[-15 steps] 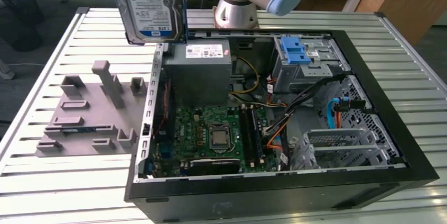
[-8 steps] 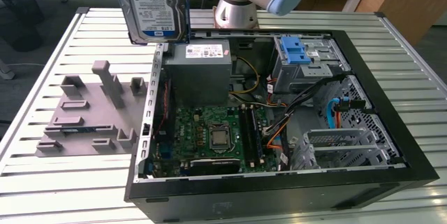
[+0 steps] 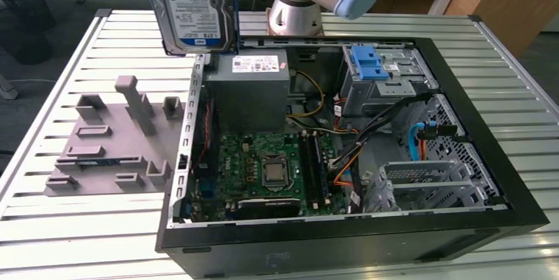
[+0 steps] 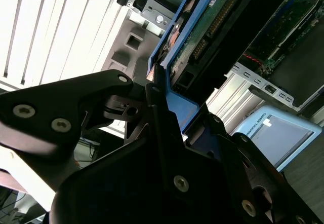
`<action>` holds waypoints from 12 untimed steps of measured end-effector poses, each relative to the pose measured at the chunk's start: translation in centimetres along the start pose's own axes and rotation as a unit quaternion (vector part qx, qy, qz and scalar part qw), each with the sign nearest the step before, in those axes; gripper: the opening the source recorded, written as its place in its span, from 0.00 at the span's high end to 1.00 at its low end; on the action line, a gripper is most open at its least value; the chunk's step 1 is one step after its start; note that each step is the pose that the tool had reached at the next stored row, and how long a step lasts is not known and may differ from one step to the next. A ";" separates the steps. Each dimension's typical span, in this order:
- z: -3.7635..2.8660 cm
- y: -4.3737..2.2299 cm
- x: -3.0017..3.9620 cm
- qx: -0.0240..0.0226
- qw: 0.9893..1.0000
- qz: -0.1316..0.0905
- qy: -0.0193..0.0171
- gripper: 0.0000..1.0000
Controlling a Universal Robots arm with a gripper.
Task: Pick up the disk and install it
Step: 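Pick up the disk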
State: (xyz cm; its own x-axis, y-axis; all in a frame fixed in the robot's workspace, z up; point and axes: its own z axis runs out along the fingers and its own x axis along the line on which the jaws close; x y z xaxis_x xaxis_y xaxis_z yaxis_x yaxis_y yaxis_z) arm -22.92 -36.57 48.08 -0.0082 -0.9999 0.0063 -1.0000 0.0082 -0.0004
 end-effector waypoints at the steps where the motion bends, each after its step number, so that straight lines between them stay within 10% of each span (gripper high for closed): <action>1: 0.00 0.00 0.00 0.000 1.000 0.000 0.000 0.64; 12: 0.02 -0.82 0.15 0.000 1.000 0.000 0.000 0.64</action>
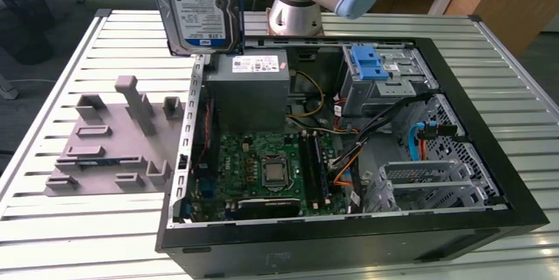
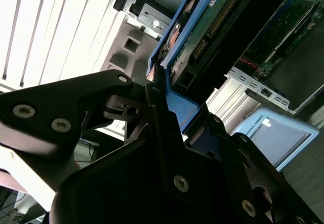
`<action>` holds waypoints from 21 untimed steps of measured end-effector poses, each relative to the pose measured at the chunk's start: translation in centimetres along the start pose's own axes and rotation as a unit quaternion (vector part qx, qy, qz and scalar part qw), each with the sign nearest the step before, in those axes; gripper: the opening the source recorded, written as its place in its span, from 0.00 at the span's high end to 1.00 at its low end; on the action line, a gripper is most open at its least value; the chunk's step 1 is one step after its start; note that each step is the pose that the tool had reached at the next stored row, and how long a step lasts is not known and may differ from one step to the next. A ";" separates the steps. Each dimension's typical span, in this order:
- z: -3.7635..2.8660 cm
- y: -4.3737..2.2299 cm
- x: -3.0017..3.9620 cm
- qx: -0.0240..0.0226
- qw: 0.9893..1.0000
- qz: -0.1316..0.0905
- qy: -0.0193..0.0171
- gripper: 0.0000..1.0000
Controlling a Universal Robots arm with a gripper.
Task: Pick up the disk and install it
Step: 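Pick up the disk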
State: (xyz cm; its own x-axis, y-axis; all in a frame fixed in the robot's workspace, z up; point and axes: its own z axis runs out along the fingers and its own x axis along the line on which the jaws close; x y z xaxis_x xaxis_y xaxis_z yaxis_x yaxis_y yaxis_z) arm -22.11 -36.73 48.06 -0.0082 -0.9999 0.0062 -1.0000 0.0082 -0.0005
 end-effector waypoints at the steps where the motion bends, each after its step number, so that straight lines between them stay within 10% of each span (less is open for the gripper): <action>1: 0.01 -0.04 0.06 0.000 1.000 0.000 0.000 0.64; 21: 0.18 -1.02 2.85 0.004 1.000 0.000 0.001 0.64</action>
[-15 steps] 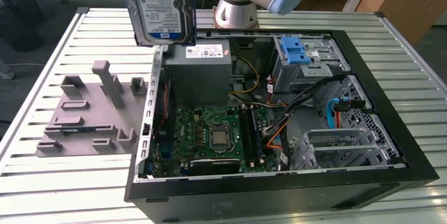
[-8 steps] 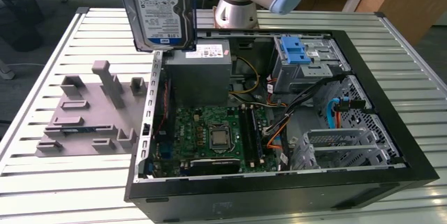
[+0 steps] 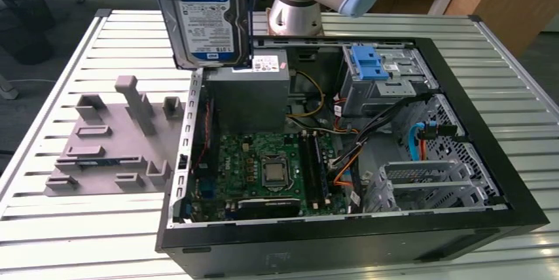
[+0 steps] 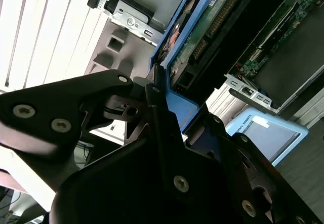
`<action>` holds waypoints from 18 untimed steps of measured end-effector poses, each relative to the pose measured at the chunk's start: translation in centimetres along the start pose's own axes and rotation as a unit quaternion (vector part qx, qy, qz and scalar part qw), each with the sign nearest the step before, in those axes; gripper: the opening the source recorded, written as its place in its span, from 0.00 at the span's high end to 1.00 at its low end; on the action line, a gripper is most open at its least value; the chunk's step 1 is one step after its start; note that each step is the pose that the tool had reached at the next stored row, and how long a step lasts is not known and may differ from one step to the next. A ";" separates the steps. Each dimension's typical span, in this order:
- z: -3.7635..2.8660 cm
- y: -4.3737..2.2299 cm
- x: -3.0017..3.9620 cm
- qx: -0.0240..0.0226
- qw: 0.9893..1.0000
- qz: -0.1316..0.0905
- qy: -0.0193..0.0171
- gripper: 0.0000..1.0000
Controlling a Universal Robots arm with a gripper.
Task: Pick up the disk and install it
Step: 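Pick up the disk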
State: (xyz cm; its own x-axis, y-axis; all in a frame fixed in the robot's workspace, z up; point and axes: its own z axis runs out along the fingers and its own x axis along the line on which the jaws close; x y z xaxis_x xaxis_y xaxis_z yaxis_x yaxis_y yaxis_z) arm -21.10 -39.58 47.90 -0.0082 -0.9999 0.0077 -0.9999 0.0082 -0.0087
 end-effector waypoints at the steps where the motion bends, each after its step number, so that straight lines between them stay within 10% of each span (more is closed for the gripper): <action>1: 0.01 -0.07 0.02 0.001 1.000 0.000 0.000 0.64; 6: 0.04 -0.59 0.12 0.003 1.000 0.000 0.000 0.64; 12: 0.09 -0.69 0.54 0.017 1.000 0.000 0.000 0.64; 18: 0.25 -1.25 1.02 0.018 1.000 0.000 0.002 0.64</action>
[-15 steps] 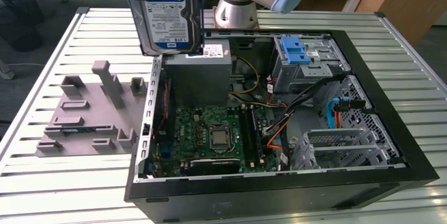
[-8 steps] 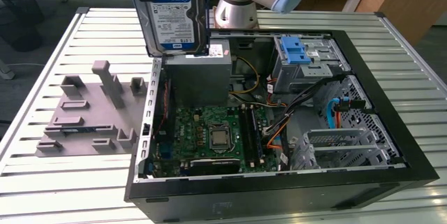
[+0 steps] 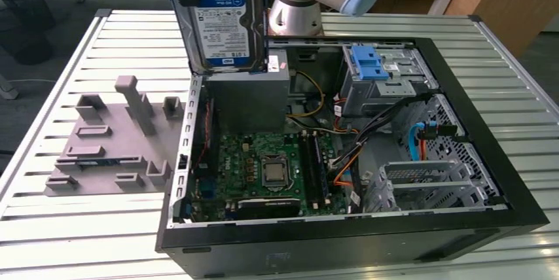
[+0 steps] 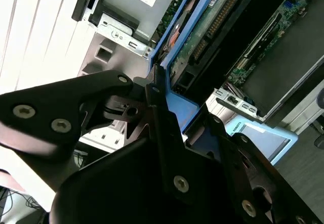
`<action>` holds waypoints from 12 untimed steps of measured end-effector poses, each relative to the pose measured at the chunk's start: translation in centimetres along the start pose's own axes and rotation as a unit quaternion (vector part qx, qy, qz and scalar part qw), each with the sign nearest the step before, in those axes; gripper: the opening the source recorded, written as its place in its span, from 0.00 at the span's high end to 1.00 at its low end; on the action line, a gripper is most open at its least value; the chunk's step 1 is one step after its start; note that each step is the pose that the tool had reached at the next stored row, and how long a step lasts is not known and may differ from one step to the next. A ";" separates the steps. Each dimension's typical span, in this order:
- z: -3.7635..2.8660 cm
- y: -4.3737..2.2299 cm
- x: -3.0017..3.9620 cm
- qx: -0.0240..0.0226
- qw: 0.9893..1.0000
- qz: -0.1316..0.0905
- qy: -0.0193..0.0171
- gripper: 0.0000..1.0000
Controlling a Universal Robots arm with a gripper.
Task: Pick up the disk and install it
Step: 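Pick up the disk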
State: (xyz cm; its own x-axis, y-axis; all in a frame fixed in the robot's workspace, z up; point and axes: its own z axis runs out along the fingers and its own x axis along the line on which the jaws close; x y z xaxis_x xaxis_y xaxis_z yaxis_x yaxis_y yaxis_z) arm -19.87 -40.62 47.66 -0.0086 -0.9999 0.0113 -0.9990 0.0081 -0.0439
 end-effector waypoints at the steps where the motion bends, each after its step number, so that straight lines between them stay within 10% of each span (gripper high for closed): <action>1: 0.04 -0.09 0.13 0.000 1.000 0.000 0.000 0.64; 12: 0.40 -2.67 0.82 -0.003 1.000 0.000 0.000 0.64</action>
State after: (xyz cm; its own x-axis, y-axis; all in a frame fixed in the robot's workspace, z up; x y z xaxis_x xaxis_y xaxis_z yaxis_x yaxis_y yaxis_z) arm -17.18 -41.47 47.39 -0.0087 -0.9999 0.0113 -0.9993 0.0082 -0.0370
